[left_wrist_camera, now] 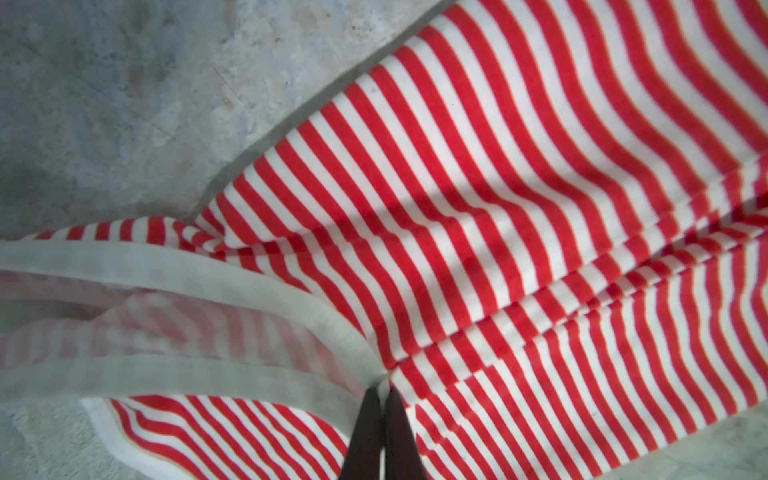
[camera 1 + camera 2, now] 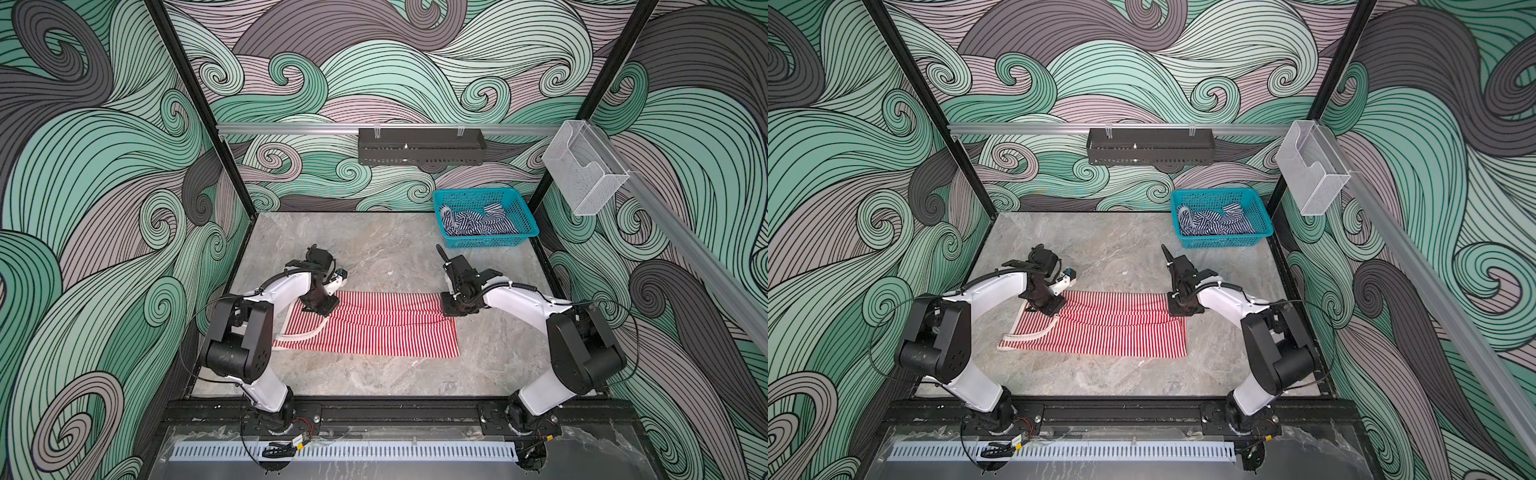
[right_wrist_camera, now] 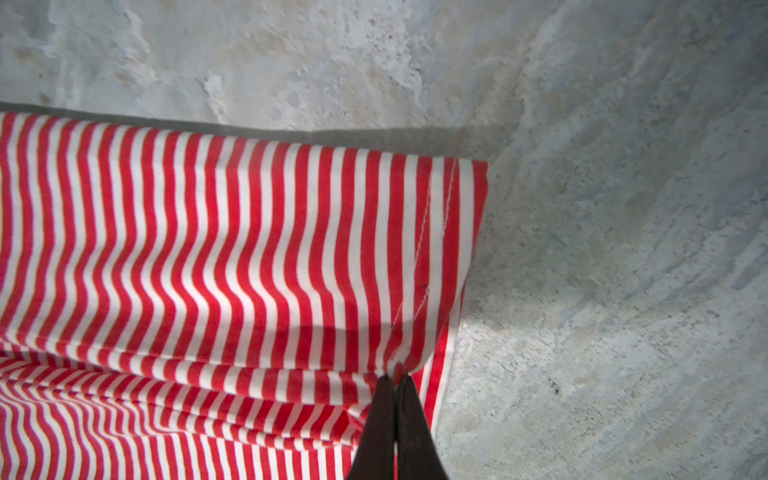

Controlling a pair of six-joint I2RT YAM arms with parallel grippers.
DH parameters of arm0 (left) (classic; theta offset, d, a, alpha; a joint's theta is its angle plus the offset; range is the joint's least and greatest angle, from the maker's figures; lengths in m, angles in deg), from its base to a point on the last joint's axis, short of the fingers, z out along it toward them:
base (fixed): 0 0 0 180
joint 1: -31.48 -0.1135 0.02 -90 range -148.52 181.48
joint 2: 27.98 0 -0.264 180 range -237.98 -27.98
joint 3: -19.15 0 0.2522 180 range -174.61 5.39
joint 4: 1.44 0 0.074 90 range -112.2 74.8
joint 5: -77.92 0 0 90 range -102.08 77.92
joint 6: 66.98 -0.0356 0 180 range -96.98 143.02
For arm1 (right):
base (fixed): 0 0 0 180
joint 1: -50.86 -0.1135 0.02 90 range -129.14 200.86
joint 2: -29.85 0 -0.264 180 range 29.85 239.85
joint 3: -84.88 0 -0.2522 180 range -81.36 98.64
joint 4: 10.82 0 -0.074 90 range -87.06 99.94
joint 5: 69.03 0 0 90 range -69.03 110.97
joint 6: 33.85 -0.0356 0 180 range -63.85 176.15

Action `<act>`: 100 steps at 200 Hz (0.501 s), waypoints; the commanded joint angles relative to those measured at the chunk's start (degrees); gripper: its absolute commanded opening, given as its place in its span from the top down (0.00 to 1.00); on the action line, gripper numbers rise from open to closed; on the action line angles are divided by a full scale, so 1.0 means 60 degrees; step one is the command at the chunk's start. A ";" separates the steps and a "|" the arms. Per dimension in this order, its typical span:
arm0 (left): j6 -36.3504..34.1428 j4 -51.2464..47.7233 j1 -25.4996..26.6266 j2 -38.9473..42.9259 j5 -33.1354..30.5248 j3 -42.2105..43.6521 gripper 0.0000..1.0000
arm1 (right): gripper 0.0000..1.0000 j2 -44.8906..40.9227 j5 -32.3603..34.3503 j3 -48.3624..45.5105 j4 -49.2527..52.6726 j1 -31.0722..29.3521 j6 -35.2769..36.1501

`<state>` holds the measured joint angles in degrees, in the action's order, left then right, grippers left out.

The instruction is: Fold and stack the tank tops

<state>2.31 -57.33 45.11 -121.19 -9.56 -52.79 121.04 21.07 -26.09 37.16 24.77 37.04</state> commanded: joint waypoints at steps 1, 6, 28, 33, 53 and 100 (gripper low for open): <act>0.0068 0.0040 0.0013 0.0243 -0.0388 0.0146 1.00 | 1.00 -0.0360 0.0317 -0.0239 0.0228 0.0013 -0.0110; 0.0054 0.0049 0.0014 0.0221 -0.0399 0.0172 1.00 | 1.00 -0.0434 0.0291 -0.0296 0.0237 0.0012 -0.0124; 0.0053 0.0063 0.0020 0.0017 -0.0464 0.0200 1.00 | 1.00 -0.0720 0.0090 -0.0542 0.0234 -0.0003 -0.0156; 0.0053 0.0063 0.0026 -0.0038 -0.0465 0.0197 1.00 | 1.00 -0.0772 0.0035 -0.0600 0.0227 -0.0001 -0.0181; 0.0066 0.0078 0.0057 -0.0232 -0.0494 0.0187 1.00 | 1.00 -0.0775 -0.0060 -0.0826 0.0170 -0.0059 -0.0269; 0.0152 -0.0024 0.0246 -0.0361 -0.1004 0.0103 0.78 | 0.66 -0.0692 -0.0045 -0.0984 0.0167 -0.0162 -0.0445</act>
<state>2.46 -56.34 46.11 -123.16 -11.87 -51.78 117.13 19.69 -31.71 36.61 24.03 35.16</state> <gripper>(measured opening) 0.169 0.199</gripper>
